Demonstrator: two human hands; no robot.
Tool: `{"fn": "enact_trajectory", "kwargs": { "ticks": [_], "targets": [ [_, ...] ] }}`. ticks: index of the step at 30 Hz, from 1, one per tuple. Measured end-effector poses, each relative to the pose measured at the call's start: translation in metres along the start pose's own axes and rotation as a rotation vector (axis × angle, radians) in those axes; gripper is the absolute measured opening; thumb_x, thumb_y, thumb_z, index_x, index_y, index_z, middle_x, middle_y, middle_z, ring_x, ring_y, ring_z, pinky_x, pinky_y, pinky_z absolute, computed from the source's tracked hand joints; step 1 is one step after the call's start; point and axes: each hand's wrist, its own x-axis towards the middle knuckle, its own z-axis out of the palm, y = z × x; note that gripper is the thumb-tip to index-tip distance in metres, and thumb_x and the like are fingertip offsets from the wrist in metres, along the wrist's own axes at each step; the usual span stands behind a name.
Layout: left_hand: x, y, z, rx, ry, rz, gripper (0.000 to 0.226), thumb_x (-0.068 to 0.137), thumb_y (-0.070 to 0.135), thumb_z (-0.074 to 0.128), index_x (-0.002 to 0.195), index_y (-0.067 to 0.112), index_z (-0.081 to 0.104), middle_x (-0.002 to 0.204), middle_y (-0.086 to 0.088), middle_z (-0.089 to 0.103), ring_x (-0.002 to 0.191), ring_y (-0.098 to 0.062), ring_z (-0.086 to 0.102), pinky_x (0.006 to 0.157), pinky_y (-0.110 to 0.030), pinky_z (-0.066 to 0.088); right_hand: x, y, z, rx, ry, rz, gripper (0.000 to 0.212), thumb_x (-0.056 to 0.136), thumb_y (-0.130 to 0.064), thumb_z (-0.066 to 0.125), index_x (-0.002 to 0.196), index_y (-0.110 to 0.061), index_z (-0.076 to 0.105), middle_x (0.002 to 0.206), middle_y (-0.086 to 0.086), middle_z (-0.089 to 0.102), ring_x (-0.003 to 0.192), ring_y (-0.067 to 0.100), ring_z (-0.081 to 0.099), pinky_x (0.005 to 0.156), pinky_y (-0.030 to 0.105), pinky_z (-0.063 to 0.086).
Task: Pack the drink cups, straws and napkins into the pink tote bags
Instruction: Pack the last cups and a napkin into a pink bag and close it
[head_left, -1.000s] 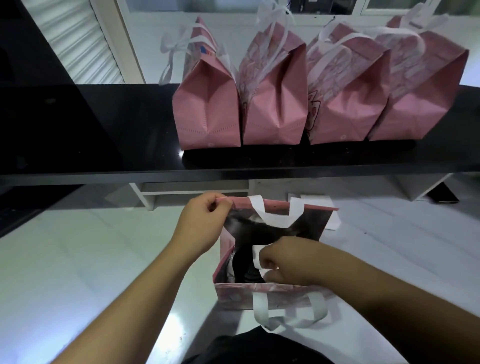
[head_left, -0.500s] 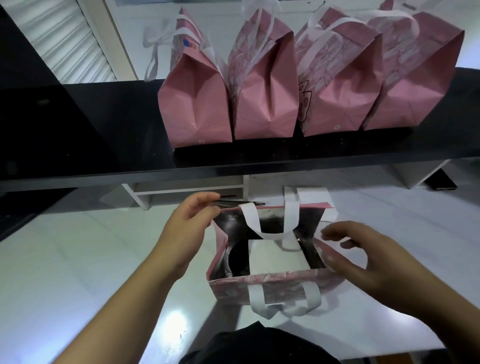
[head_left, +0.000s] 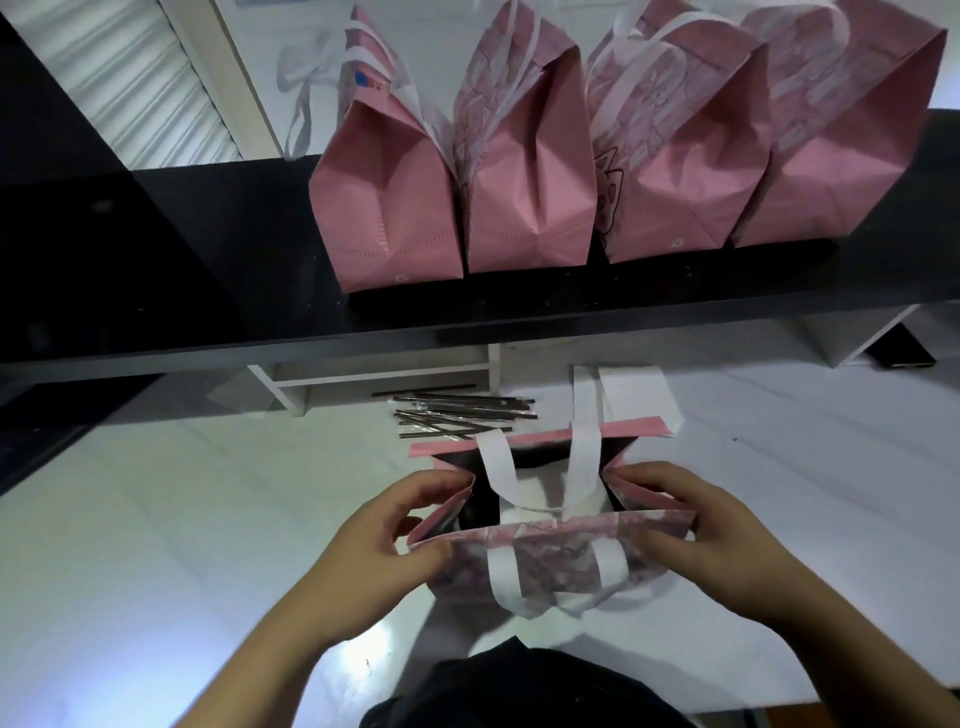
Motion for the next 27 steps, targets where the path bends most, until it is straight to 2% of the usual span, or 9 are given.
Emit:
{"fn": "enact_trajectory", "kwargs": {
  "ticks": [4, 7, 10, 13, 17, 20, 22, 24, 27],
  "targets": [
    [0.001, -0.003, 0.004, -0.024, -0.026, -0.007, 0.061, 0.086, 0.014, 0.065, 0.137, 0.047, 0.062, 0.144, 0.020, 0.061, 0.134, -0.006, 0.057, 0.107, -0.039, 0.049, 0.003, 0.007, 0.001, 0.141, 0.041, 0.054, 0.043, 0.091, -0.006, 0.073, 0.115, -0.042, 0.074, 0.124, -0.016, 0.071, 0.113, 0.005, 0.067, 0.089, 0.021, 0.051],
    [0.002, -0.008, 0.005, -0.137, 0.002, 0.007, 0.050, 0.092, 0.015, 0.067, 0.133, 0.043, 0.068, 0.141, 0.014, 0.066, 0.132, -0.010, 0.061, 0.104, -0.035, 0.053, 0.002, 0.010, 0.001, 0.289, 0.049, 0.068, 0.031, 0.093, -0.008, 0.071, 0.110, -0.033, 0.079, 0.117, -0.006, 0.076, 0.107, 0.012, 0.072, 0.082, 0.018, 0.055],
    [0.004, -0.009, 0.008, -0.332, 0.038, -0.002, 0.037, 0.098, 0.006, 0.068, 0.123, 0.032, 0.076, 0.132, 0.002, 0.074, 0.123, -0.015, 0.068, 0.093, -0.024, 0.057, 0.001, 0.011, 0.000, 0.336, 0.042, 0.082, 0.027, 0.099, -0.009, 0.063, 0.108, -0.027, 0.080, 0.110, 0.000, 0.078, 0.100, 0.017, 0.074, 0.080, 0.018, 0.056],
    [0.006, -0.009, 0.012, -0.380, 0.051, -0.040, 0.037, 0.101, -0.006, 0.059, 0.110, 0.024, 0.078, 0.116, -0.003, 0.079, 0.107, -0.015, 0.074, 0.084, -0.019, 0.056, 0.002, 0.010, 0.000, 0.324, 0.034, 0.102, 0.028, 0.102, -0.010, 0.057, 0.105, -0.027, 0.080, 0.105, 0.002, 0.079, 0.096, 0.018, 0.075, 0.078, 0.019, 0.056],
    [0.009, -0.008, 0.019, -0.381, 0.111, -0.072, 0.037, 0.104, -0.006, 0.054, 0.103, 0.023, 0.076, 0.106, -0.004, 0.078, 0.099, -0.017, 0.074, 0.080, -0.018, 0.055, 0.006, 0.009, 0.001, 0.386, 0.049, 0.119, 0.022, 0.102, -0.011, 0.060, 0.105, -0.026, 0.075, 0.104, 0.004, 0.078, 0.096, 0.023, 0.075, 0.075, 0.022, 0.058],
    [0.012, -0.011, 0.024, -0.473, 0.201, -0.112, 0.027, 0.103, -0.004, 0.058, 0.116, 0.018, 0.063, 0.110, -0.004, 0.079, 0.104, -0.020, 0.075, 0.079, -0.020, 0.058, 0.011, 0.010, 0.000, 0.510, 0.058, 0.171, 0.026, 0.097, -0.014, 0.068, 0.116, -0.029, 0.058, 0.105, 0.011, 0.078, 0.096, 0.032, 0.076, 0.076, 0.037, 0.064],
    [0.015, -0.014, 0.022, -0.465, 0.255, -0.114, 0.042, 0.099, -0.001, 0.065, 0.128, 0.027, 0.054, 0.118, 0.000, 0.076, 0.102, -0.020, 0.075, 0.079, -0.021, 0.059, 0.015, 0.012, -0.003, 0.474, 0.090, 0.197, 0.045, 0.093, -0.016, 0.073, 0.123, -0.039, 0.048, 0.109, 0.004, 0.078, 0.096, 0.028, 0.076, 0.077, 0.043, 0.065],
    [0.018, -0.017, 0.015, -0.322, 0.232, -0.083, 0.064, 0.097, 0.005, 0.072, 0.138, 0.050, 0.049, 0.120, 0.014, 0.071, 0.101, -0.016, 0.075, 0.080, -0.022, 0.060, 0.019, 0.013, -0.009, 0.386, 0.073, 0.177, 0.061, 0.093, -0.021, 0.074, 0.134, -0.051, 0.041, 0.113, -0.010, 0.076, 0.099, 0.020, 0.076, 0.073, 0.034, 0.064],
    [0.025, -0.019, 0.005, -0.016, 0.231, -0.010, 0.059, 0.093, 0.017, 0.078, 0.133, 0.056, 0.058, 0.126, 0.027, 0.056, 0.114, -0.005, 0.065, 0.088, -0.020, 0.055, 0.024, 0.014, -0.014, 0.168, 0.064, 0.076, 0.050, 0.094, -0.023, 0.073, 0.128, -0.054, 0.054, 0.116, -0.017, 0.071, 0.101, 0.012, 0.071, 0.074, 0.028, 0.063]
  ]
}}
